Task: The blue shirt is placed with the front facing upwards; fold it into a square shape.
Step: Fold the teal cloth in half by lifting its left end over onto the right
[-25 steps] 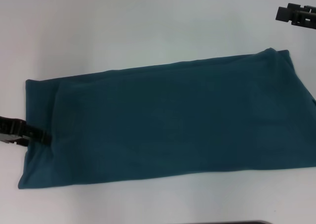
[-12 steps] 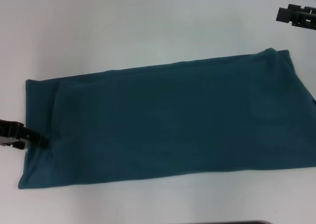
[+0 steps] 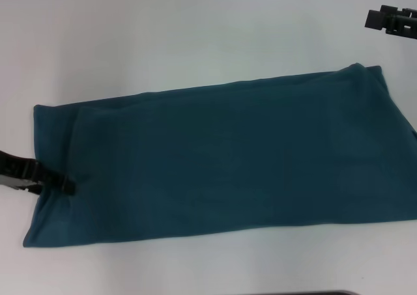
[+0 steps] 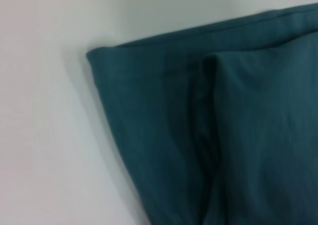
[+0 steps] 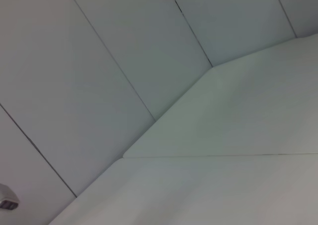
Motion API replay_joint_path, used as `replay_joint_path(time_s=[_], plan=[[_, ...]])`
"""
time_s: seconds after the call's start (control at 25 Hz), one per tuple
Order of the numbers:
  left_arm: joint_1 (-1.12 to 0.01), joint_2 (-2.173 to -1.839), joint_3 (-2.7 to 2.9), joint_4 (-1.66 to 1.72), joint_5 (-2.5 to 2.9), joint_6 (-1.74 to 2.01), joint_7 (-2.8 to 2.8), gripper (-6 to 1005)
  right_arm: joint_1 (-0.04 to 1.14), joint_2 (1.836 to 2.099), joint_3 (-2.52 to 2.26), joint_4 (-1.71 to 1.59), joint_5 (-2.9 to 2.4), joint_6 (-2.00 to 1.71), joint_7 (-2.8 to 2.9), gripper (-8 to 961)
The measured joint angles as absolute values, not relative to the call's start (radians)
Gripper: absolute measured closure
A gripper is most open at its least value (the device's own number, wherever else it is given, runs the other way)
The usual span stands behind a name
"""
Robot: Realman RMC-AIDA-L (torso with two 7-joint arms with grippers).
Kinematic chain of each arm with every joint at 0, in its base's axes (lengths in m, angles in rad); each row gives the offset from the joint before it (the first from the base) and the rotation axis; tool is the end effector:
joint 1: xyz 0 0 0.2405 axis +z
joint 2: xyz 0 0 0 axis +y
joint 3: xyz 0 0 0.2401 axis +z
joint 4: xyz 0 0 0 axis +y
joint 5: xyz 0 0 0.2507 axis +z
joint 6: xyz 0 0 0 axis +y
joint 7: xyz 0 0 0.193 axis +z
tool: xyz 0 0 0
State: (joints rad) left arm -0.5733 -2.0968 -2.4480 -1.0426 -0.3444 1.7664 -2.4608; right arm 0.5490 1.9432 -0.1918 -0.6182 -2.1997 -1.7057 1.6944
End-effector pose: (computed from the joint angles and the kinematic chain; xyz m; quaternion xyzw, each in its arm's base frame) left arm -0.3183 0.3358 0.0161 -0.7758 -0.6131 0.1133 0.0972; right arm 0.3077 0.3748 0.0706 -0.8407 0.3983 0.3183 0.1822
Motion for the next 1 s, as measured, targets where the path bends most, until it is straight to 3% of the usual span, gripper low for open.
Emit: replay_joint_path(time_s=[1.0], plan=[[-0.610,-2.119,-2.426,-1.040,-0.353,1.773,-2.457,282,0.543,1.943,-0.191,-0.620,-2.199,-1.709,1.692,96]])
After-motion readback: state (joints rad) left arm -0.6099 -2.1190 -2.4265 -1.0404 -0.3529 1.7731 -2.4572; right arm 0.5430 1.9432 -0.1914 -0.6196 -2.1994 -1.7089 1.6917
